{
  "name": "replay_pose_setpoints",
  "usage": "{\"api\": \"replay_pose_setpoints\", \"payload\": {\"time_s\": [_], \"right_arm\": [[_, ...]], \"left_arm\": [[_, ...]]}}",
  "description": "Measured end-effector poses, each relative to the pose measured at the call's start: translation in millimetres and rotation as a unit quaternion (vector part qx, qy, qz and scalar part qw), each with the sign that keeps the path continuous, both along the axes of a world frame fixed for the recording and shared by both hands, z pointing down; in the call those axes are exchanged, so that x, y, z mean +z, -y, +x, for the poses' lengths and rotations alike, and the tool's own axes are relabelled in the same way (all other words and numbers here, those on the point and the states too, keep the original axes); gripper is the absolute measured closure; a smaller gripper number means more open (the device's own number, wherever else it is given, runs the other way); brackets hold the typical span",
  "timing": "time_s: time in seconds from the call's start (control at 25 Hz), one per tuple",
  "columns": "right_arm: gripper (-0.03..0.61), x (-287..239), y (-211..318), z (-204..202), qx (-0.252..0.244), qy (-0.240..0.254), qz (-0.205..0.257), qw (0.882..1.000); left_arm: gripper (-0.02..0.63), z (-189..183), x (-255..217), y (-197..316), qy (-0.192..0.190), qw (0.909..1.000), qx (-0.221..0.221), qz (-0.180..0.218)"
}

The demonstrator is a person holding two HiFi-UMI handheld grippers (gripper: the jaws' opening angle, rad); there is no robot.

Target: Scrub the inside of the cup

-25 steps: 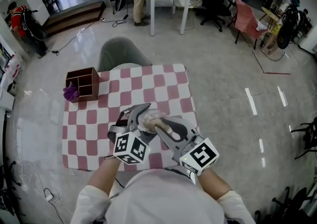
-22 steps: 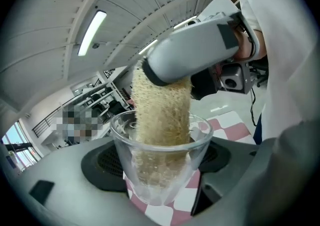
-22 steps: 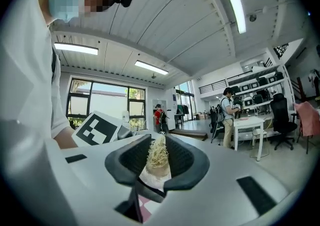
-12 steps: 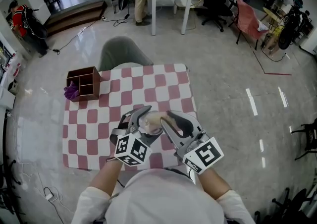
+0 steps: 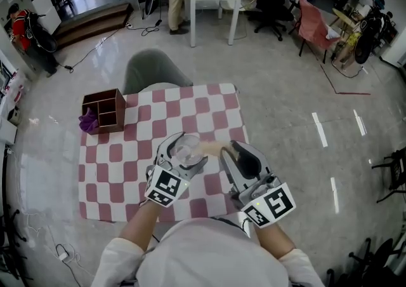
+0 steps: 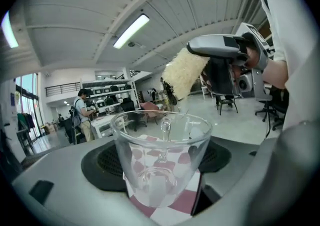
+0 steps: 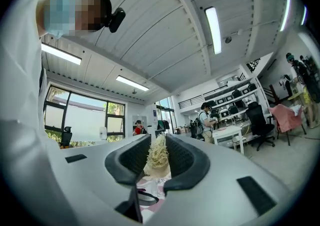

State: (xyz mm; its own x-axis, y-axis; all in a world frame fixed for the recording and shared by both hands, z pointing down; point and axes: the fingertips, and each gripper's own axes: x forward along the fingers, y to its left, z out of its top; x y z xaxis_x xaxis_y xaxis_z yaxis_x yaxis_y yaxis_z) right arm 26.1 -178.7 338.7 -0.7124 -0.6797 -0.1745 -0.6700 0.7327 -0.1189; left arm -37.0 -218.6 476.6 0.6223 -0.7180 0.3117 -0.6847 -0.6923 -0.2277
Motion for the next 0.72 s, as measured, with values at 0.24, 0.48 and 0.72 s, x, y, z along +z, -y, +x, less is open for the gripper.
{"api": "replay_pose_setpoints", "payload": {"time_s": [0.24,0.48,0.72], "right_arm": [[0.472,20,1,20,0.034,-0.010,-0.024,0.999],[0.472,42,-3,38,0.066,-0.026,-0.053,0.996],[0.472,60,-7,47,0.081,-0.035,-0.081,0.993]], "left_arm": [[0.230,-10,28,27,-0.092,0.9948,-0.033,-0.029],[0.230,-11,64,44,-0.129,0.9895,-0.041,-0.051],[0.230,-8,100,52,-0.129,0.9884,-0.047,-0.066]]}}
